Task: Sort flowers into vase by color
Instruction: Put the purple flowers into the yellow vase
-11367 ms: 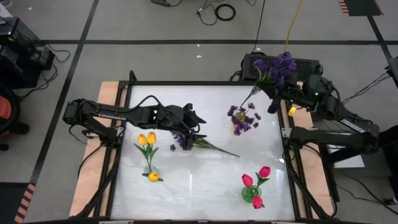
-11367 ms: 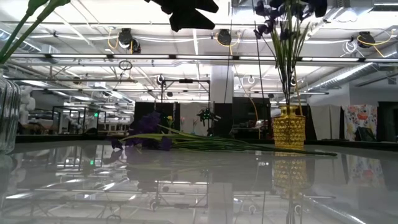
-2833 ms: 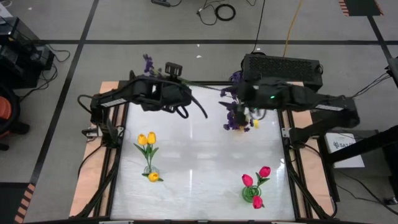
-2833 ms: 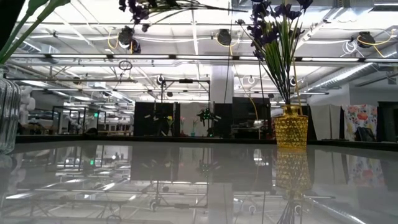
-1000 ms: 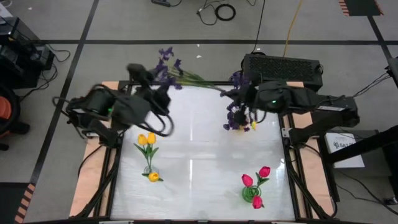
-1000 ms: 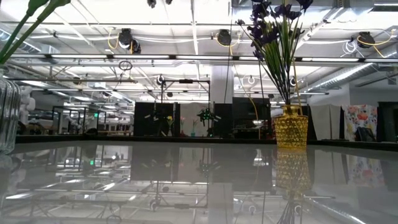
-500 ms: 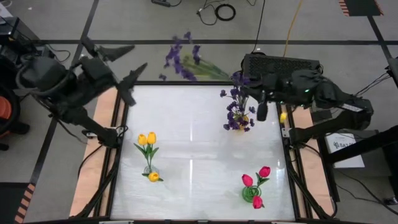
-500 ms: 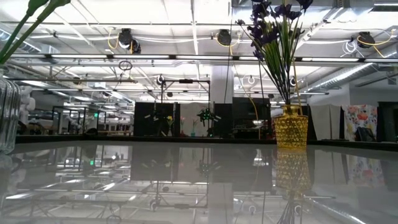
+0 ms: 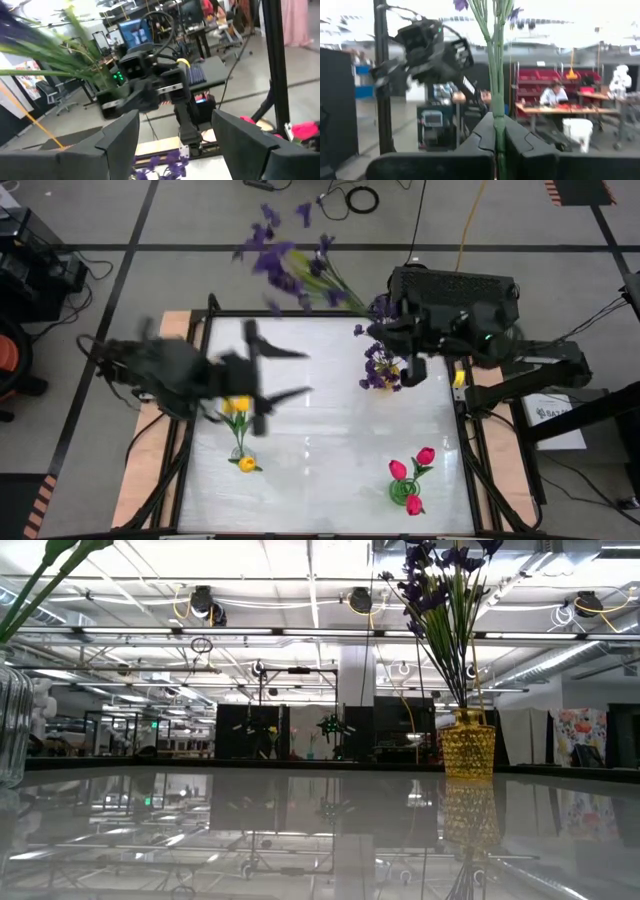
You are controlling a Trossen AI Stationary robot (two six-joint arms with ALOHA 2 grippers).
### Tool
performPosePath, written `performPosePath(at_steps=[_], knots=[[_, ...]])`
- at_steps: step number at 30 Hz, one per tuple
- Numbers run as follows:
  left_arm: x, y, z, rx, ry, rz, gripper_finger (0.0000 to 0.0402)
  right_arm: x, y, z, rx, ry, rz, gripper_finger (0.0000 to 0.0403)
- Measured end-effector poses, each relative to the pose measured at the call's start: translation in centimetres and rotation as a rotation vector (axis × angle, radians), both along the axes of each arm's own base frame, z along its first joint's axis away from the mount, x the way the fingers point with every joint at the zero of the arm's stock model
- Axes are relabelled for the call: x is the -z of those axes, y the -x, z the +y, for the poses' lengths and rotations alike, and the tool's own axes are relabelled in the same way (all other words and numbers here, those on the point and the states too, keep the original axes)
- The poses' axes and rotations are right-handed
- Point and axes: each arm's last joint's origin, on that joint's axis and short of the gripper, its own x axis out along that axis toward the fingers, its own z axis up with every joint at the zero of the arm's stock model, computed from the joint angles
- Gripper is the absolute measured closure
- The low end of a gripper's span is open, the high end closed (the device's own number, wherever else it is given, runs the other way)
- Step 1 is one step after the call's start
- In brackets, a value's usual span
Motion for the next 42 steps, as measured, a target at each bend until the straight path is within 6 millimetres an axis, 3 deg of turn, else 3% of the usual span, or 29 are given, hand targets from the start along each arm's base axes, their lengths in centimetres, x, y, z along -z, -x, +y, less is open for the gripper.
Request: performPosePath(at_steps=[4,10,17,23,36,42], knots=[[2.2,-3.0,-0.8,-0.025,-0.046,-0.039,0.0156,3.1,-0.8,0.4,-0.023,-0.020,-0.143,0.0403],[3.6,-5.4,1.2,-0.046,-0.005,-0.158,0.0171,6.2,-1.4,1.2,-0.005,-0.031,-0.287,0.0403],[4.5,-7.3,5.4,0.050,0.166,-0.180,0.0176,7.2,-3.1,2.3,-0.011,0.013,-0.327,0.0403],[5.7,-8.4,7.5,0.073,0.232,-0.135,0.0176,8.5,-4.7,2.5,0.001,0.037,-0.328,0.0403],[7.6,-10.4,8.3,0.124,0.253,-0.057,0.0180,9.1,-5.3,2.5,0.036,0.063,-0.307,0.0403],[7.7,-10.4,8.3,0.124,0.248,-0.049,0.0239,9.1,-5.3,2.5,0.039,0.067,-0.305,0.0403]])
